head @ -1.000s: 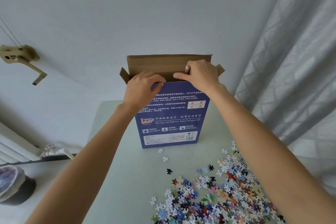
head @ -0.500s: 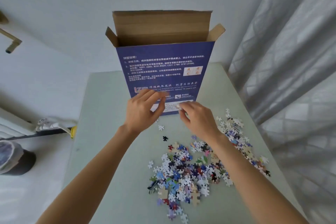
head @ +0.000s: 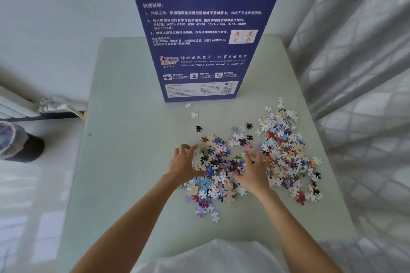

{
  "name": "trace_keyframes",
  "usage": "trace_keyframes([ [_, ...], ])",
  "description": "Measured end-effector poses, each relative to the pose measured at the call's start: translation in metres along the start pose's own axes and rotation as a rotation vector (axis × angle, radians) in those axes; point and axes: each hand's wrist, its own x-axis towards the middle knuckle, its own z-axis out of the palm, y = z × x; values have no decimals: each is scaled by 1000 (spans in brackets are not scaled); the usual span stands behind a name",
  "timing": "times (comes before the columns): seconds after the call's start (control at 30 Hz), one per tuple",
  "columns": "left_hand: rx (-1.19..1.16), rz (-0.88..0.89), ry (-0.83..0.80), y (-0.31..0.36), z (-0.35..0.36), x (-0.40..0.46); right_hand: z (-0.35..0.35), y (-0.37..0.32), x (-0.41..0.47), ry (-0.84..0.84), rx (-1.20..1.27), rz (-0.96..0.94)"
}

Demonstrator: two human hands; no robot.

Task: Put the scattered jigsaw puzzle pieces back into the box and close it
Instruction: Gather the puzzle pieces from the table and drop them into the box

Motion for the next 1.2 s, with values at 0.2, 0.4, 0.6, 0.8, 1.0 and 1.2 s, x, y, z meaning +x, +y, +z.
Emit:
trace_keyframes([
  [0.2, 75, 56, -8, 2, 24, -15, 23, -30, -13, -97, -37, -229],
  [0.4, 85, 67, -5, 4, 29, -21, 28, -23, -21, -59, -233, -191],
  [0.6, -28, 51, 46, 1, 37, -31, 30, -33, -24, -30, -46, -105],
  [0.8, -175, -17, 93, -3, 40, -44, 30, -33, -20, 31, 39, -106],
  [1.0, -274, -97, 154, -2, 37, -47, 20, -23, -13, 11, 51, -171],
  [1.2, -327, -189, 211, 3, 36, -50, 12, -6, -9, 72, 154, -258],
])
